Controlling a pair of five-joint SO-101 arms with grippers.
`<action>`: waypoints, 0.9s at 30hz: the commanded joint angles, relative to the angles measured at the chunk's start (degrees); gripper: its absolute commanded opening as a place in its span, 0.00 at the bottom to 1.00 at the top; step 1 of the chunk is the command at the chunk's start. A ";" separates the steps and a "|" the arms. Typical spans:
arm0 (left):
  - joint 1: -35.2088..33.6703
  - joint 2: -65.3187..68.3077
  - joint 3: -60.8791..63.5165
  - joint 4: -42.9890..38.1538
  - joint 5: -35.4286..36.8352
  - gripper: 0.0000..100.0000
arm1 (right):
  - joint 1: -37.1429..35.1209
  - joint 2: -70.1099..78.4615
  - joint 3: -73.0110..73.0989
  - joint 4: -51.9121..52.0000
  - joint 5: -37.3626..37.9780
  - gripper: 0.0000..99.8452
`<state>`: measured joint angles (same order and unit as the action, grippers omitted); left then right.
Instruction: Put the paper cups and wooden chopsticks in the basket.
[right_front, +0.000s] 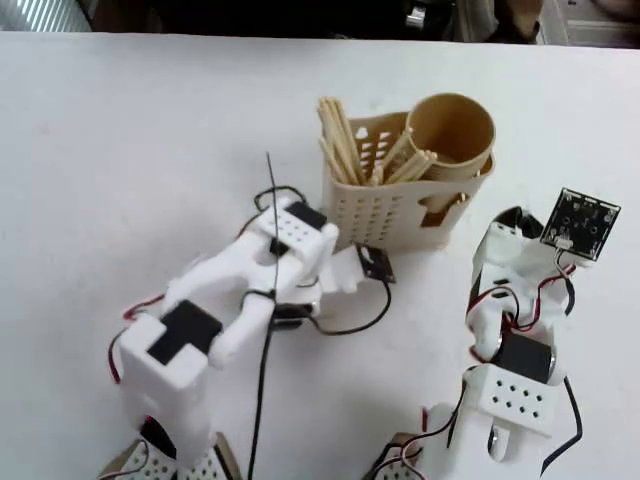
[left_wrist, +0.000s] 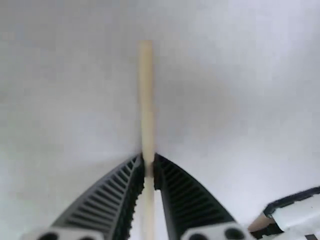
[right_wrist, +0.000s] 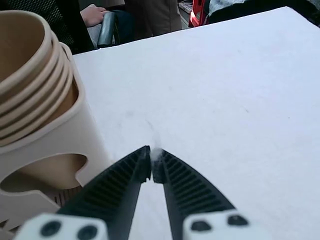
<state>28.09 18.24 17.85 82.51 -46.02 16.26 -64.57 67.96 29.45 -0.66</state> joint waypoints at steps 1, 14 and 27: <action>1.45 -10.15 2.81 2.99 0.88 0.02 | 0.75 -1.10 -0.88 -1.10 0.53 0.02; -0.48 -44.79 3.43 14.68 0.70 0.02 | 0.92 -1.10 -0.70 -1.01 0.44 0.02; -0.04 -48.22 -22.33 -7.74 1.14 0.02 | 0.66 -0.57 -0.53 -1.01 0.44 0.02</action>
<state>28.53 -31.69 0.88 84.18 -45.85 16.26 -64.57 67.96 29.45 -0.66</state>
